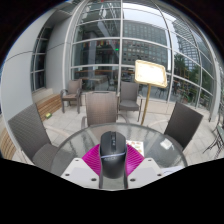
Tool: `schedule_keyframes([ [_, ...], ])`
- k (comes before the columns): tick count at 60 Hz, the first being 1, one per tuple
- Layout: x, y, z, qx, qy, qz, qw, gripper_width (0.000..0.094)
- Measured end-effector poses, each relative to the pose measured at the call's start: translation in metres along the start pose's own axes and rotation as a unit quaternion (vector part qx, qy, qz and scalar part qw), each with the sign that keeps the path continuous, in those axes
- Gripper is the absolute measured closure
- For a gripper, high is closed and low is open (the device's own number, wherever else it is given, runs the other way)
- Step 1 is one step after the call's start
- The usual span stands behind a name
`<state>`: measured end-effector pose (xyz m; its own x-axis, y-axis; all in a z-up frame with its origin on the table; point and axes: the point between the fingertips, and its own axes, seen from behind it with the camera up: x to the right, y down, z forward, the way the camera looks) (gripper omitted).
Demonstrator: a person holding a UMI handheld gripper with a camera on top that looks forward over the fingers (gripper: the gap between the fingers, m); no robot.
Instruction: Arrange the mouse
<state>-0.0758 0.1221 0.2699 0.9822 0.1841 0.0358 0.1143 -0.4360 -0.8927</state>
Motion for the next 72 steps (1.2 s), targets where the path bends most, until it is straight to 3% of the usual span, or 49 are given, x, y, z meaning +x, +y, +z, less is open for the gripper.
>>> schedule_keyframes([
  [5, 0.087, -0.048, -0.023, 0.051, 0.027, -0.001, 0.998, 0.0653],
  [11, 0.185, -0.07, -0.041, 0.086, 0.058, 0.007, 0.995, 0.0654],
  [16, 0.242, -0.027, -0.037, 0.076, 0.064, 0.037, 0.994, 0.0656],
  [18, 0.272, -0.018, -0.017, 0.053, 0.075, 0.036, 0.995, 0.0656],
  [30, 0.335, 0.175, 0.05, -0.119, 0.084, 0.03, 0.989, 0.0657],
  [43, 0.325, 0.283, 0.08, -0.206, 0.059, 0.048, 0.976, 0.0654],
  [58, 0.323, 0.294, 0.084, -0.208, 0.051, 0.06, 0.975, 0.0453],
  [60, 0.327, 0.295, 0.082, -0.215, 0.056, 0.058, 0.973, 0.0376],
  [64, 0.33, 0.288, 0.074, -0.23, 0.062, 0.043, 0.97, 0.0066],
  [72, 0.325, 0.227, 0.054, -0.19, 0.081, 0.041, 0.978, 0.0077],
])
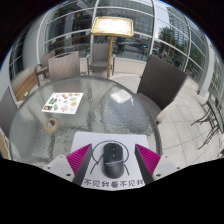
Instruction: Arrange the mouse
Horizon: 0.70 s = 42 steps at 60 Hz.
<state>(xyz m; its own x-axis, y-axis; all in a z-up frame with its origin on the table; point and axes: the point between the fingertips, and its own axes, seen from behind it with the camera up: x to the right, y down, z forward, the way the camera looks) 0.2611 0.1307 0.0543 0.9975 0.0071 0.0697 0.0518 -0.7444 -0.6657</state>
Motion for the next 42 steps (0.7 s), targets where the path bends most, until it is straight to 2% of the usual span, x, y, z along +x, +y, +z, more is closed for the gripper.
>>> schedule_keyframes([
  [11, -0.044, -0.063, -0.088, 0.069, 0.002, 0.033, 0.997, 0.0073],
  [19, -0.095, -0.079, -0.147, 0.102, -0.011, 0.03, 0.994, 0.0071],
  [42, -0.194, -0.041, -0.255, 0.134, -0.019, 0.026, 0.99, 0.0075],
])
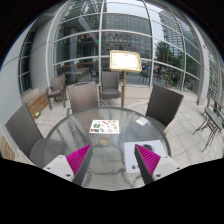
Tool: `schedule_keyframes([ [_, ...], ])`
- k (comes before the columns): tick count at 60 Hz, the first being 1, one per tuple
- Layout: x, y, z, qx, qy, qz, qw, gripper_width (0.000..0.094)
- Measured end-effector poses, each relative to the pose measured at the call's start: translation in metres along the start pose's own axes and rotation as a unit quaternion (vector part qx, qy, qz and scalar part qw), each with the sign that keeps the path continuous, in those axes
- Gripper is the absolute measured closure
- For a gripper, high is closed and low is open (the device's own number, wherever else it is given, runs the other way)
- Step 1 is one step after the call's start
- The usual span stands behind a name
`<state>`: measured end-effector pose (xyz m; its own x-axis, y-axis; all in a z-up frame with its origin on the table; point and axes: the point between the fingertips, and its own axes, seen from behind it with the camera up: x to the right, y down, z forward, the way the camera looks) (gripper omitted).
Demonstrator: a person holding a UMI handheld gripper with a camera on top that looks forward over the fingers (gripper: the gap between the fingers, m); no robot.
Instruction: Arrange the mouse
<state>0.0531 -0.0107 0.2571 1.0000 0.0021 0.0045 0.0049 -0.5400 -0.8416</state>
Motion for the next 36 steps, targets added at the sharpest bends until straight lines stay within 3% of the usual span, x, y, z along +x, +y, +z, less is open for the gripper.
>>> schedule_keyframes([
  [14, -0.027, 0.027, -0.026, -0.012, -0.005, -0.023, 1.0, 0.0076],
  [36, -0.038, 0.03, -0.039, -0.006, -0.004, -0.031, 1.0, 0.0076],
])
